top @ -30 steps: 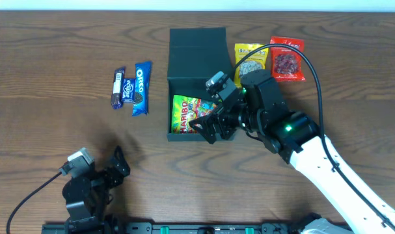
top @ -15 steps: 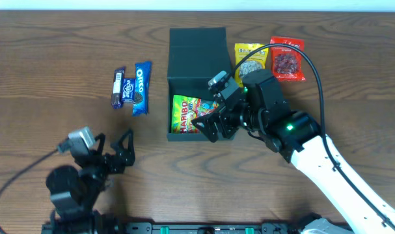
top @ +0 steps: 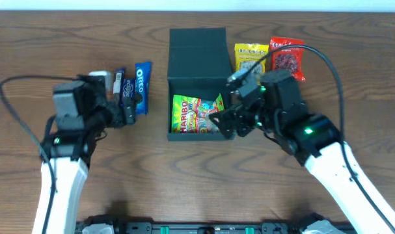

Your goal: Pack container

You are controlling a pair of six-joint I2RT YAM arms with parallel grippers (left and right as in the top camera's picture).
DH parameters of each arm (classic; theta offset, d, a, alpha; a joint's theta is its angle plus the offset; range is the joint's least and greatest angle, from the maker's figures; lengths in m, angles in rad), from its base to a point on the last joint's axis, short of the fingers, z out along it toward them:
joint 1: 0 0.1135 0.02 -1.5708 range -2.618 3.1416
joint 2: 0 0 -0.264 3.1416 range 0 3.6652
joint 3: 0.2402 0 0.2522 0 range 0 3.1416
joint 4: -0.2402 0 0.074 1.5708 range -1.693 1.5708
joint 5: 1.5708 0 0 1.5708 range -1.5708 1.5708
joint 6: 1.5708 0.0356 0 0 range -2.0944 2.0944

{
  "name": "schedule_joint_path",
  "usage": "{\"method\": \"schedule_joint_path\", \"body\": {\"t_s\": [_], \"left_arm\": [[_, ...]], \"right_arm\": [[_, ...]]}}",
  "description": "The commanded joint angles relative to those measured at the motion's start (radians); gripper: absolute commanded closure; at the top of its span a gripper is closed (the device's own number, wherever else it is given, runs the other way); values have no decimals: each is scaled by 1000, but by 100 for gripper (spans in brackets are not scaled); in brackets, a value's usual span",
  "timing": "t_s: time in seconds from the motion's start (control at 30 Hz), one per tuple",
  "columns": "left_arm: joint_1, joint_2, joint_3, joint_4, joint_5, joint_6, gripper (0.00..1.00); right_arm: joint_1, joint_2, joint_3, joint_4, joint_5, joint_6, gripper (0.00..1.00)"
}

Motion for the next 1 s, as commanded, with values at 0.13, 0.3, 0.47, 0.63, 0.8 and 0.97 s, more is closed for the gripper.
{"method": "schedule_joint_path", "body": {"t_s": [0.13,0.3,0.47,0.63,0.8,0.97], "left_arm": [[-89,222,86,42,-34,69,5],[-128,376,182,45,-71,69,5],[-141,481,230,64,-116,69,4],[-141,509,230,127,-120,69,5],[-141,519,230,256,-139,69,5],[-141,591,230,338,-139,63,5]], "right_arm": [[-87,-92,11,-151,15,-80,1],[-131,-137,11,-266,32,-128,1],[-141,-155,11,-291,31,-128,1],[-141,-155,11,-304,32,-128,1],[-140,-154,11,-312,31,-128,1],[-140,-154,11,-312,31,-128,1]]}}
